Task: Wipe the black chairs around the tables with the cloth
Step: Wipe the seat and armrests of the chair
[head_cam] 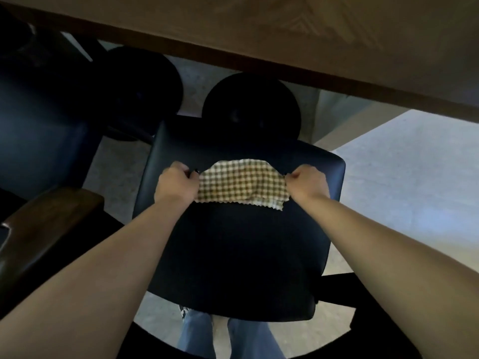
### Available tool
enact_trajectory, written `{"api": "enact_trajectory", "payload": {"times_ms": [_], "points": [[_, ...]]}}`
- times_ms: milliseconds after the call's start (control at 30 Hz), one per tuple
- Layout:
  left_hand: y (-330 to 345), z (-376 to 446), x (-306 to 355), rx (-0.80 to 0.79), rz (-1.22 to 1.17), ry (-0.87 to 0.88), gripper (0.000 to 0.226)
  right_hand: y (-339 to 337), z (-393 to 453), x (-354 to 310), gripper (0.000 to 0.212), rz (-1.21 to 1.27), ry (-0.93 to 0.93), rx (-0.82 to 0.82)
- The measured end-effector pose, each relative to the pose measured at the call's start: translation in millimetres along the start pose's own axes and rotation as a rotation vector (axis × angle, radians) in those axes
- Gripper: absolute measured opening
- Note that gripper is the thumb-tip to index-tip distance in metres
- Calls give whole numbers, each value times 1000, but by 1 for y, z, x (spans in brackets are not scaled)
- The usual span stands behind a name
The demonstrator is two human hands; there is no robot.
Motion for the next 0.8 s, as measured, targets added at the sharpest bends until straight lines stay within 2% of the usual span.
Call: {"api": "enact_trajectory", "payload": {"times_ms": [67, 133, 200, 233, 333, 433, 533, 600, 667, 800], "points": [[7, 11, -2, -56, -28, -72, 45, 10, 11, 2, 29, 136, 189, -77], [12, 15, -2, -116, -79, -156, 65, 21, 15, 6, 44, 336, 376, -165], [17, 16, 0, -166, -129, -208, 76, 29, 12, 7, 51, 472, 455, -231], [19, 16, 2, -188, -138, -212, 73, 33, 10, 6, 51, 499, 464, -256], [21, 13, 3, -259, -200, -153, 44, 43, 2, 5, 50, 504, 439, -306], [17, 8, -1, -323, -296, -90, 30, 47, -4, 6, 28, 531, 408, -374], [4, 5, -3, -231, -438, -46, 16, 38, -1, 13, 20, 648, 366, -332], [-5, 5, -4, -176, -593, -37, 14, 29, 1, 17, 19, 780, 333, -331], [-13, 4, -2, -161, -687, -16, 18, 19, -3, 16, 7, 850, 256, -371], [-25, 0, 11, -111, -774, 71, 23, -5, -18, 1, 24, 812, 23, -272]]}}
Point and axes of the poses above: each hand's wrist, its own z-axis towards the middle knuckle, its own y-axis out of the palm, x = y × z, the point moved 3 cm from there along z, towards the middle knuckle, and after that the axes turned 15 degrees about y, right-handed, at the moved point
